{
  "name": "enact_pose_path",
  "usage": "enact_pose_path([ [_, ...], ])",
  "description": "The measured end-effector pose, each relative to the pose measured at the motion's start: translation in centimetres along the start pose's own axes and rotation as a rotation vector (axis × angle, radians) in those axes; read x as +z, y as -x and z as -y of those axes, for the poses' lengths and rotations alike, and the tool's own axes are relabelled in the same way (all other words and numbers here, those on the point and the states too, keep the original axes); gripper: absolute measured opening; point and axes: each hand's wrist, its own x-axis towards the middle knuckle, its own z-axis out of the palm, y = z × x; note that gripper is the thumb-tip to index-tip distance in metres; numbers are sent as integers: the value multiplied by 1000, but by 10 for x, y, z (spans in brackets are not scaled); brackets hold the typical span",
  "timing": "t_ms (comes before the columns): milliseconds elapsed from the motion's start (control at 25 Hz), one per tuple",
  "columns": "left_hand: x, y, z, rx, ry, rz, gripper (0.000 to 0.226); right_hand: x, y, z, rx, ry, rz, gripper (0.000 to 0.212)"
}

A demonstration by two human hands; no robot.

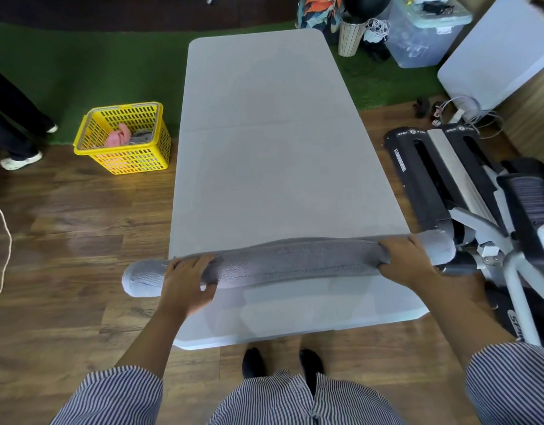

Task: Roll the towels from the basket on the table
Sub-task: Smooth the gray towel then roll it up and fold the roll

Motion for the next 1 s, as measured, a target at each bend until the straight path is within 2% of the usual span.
enact_pose_path([
  [120,-13,-10,8,-9,80,137,44,-10,-1,2,11,42,106,42],
  [160,-16,-14,9,-9,77,139,44,-12,-2,3,12,66,101,43],
  [320,-10,-22,0,-25,-44,-83,47,-17,-7,12,-18,7,-205,44],
  [400,-2,-23,-8,-45,-67,-97,49,-21,-9,19,-34,34,-257,41],
  [560,2,-27,-3,-40,-138,21,76,-23,-11,26,44,-102,-54,52],
  [720,-8,-38,6,-142,-265,101,81,-21,-20,26,70,-144,46,69],
  [840,-13,-46,12,-192,-263,149,74,-18,-29,31,62,-204,28,57],
  [1000,-15,-65,17,-68,-223,73,64,-18,-50,38,46,-235,5,41],
])
